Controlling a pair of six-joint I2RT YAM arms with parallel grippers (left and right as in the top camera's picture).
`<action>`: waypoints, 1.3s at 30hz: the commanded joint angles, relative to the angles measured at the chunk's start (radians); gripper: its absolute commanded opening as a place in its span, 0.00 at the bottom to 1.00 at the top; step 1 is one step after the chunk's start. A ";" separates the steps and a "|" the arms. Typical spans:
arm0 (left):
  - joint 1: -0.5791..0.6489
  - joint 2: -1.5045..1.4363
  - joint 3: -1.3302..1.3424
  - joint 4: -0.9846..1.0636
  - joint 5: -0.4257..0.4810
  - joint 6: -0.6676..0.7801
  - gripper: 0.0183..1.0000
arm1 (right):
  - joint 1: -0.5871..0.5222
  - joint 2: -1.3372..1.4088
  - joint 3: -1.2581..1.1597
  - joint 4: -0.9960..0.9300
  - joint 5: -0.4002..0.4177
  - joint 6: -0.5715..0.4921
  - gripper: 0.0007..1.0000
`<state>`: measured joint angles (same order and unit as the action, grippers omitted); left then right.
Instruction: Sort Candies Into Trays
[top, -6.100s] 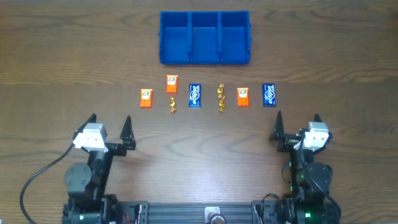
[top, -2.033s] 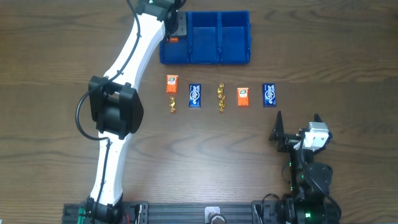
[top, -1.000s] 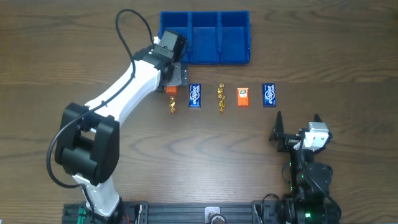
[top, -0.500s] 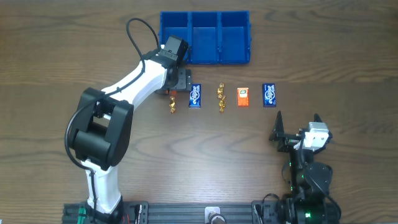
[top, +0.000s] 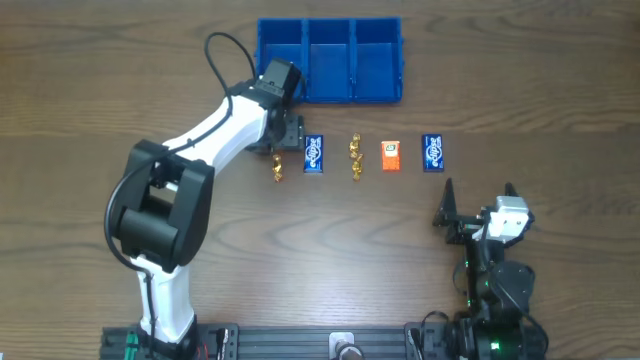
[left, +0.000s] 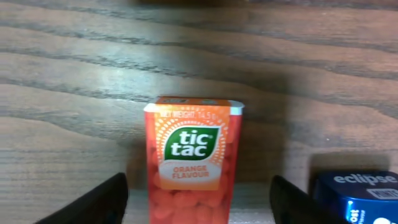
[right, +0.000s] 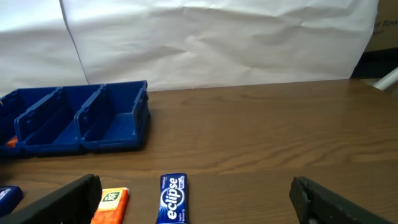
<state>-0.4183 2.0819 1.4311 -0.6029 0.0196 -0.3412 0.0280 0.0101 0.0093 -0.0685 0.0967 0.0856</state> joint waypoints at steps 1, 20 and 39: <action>0.010 0.024 0.011 -0.009 0.004 0.004 0.57 | -0.006 -0.007 -0.002 -0.005 -0.003 -0.012 1.00; -0.040 -0.267 0.199 -0.017 -0.143 -0.023 0.27 | -0.006 -0.007 -0.002 -0.005 -0.003 -0.012 1.00; 0.058 0.204 0.698 -0.212 -0.096 0.025 0.30 | -0.006 -0.007 -0.002 -0.005 -0.002 -0.012 1.00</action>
<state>-0.3649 2.2951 2.1010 -0.8196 -0.0830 -0.3393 0.0280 0.0101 0.0093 -0.0685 0.0967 0.0856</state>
